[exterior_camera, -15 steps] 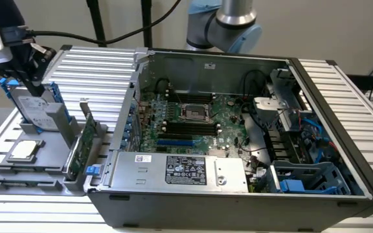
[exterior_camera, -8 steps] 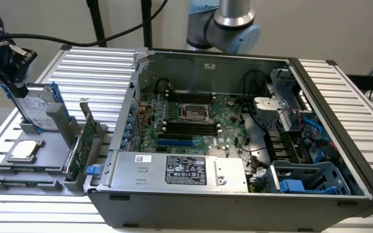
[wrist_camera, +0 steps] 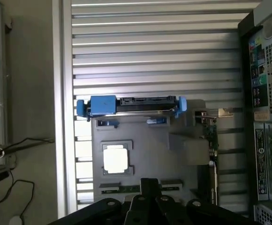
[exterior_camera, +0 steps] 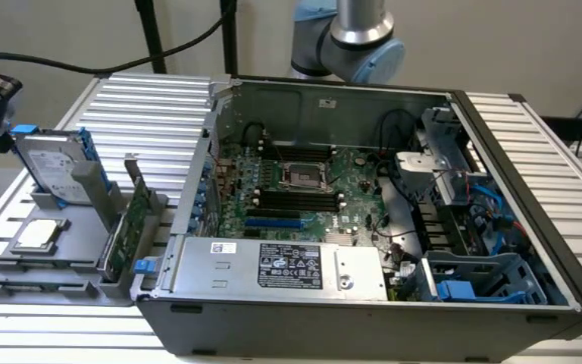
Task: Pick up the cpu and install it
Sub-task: 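Reach for the cpu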
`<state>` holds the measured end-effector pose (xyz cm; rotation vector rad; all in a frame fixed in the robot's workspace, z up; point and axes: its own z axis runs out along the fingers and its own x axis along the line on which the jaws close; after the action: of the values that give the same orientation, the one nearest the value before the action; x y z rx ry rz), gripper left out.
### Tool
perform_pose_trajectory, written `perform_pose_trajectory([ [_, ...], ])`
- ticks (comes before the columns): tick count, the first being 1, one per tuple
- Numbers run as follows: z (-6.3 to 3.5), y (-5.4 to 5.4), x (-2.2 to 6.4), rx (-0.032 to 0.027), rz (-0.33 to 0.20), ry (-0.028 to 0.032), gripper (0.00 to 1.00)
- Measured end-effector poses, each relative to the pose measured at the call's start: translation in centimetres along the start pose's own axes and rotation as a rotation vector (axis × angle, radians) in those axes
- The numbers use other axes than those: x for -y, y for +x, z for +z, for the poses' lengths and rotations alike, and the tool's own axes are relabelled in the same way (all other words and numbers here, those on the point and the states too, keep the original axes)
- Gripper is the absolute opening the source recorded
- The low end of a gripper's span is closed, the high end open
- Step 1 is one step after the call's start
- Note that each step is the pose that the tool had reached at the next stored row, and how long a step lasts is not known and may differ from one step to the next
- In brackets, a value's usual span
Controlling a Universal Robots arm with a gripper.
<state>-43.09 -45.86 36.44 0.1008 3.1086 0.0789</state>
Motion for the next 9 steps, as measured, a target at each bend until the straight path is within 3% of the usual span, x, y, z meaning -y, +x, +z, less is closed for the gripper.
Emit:
perform_pose_trajectory([
  [9,0.02,3.8,0.26,-0.0014,-0.001,0.0007,0.11],
])
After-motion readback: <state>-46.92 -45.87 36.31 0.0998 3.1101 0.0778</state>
